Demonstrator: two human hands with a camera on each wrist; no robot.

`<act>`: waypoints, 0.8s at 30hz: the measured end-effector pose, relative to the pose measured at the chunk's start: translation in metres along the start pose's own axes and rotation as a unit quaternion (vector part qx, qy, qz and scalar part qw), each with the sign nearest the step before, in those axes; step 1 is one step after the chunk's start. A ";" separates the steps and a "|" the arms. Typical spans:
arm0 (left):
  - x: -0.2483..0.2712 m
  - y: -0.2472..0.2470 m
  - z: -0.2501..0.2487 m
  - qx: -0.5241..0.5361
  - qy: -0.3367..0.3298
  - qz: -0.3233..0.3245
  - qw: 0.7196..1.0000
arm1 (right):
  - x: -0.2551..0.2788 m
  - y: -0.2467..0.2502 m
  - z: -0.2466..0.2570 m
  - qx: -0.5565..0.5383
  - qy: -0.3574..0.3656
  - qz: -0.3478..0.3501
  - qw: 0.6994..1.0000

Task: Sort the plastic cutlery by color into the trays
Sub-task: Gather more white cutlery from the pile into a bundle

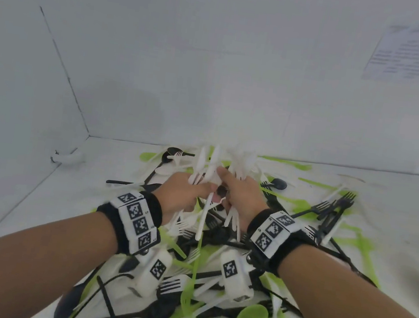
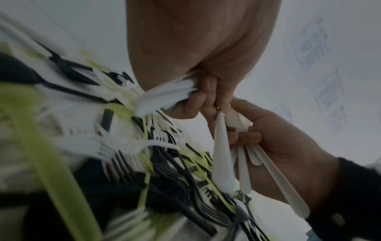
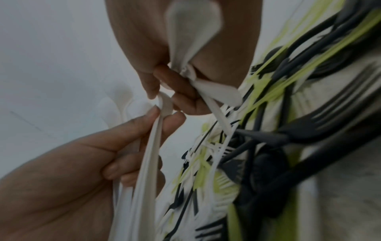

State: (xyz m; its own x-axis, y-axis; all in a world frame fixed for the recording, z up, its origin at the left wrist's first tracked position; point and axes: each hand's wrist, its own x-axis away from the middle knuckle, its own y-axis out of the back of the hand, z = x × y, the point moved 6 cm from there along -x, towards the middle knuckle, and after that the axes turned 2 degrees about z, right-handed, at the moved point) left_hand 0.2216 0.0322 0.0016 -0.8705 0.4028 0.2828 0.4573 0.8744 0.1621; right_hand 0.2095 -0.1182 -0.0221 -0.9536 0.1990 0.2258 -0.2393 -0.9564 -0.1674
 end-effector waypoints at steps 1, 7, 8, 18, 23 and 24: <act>0.003 -0.008 0.002 0.009 0.007 0.010 1.000 | 0.003 0.008 -0.003 0.002 -0.007 0.003 1.000; 0.019 -0.050 0.005 0.041 0.022 0.045 0.998 | 0.031 0.049 -0.010 -0.039 -0.010 0.029 0.999; 0.022 -0.055 0.006 0.046 0.022 0.046 0.998 | 0.037 0.054 -0.009 -0.049 -0.011 0.039 0.998; 0.045 -0.055 0.014 0.048 0.010 -0.058 0.997 | 0.055 0.106 -0.019 -0.041 -0.009 -0.082 0.996; 0.059 -0.074 0.002 0.000 -0.038 -0.016 0.999 | 0.083 0.072 -0.007 -0.048 0.029 -0.015 0.998; 0.060 -0.078 0.001 -0.009 -0.049 -0.008 0.999 | 0.086 0.067 -0.006 -0.051 0.042 -0.029 0.997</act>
State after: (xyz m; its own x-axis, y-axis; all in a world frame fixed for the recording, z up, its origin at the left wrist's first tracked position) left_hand 0.1342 -0.0113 0.0048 -0.8907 0.4146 0.1866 0.4462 0.8759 0.1838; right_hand 0.1099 -0.1636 -0.0197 -0.9487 0.2749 0.1565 -0.3076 -0.9171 -0.2537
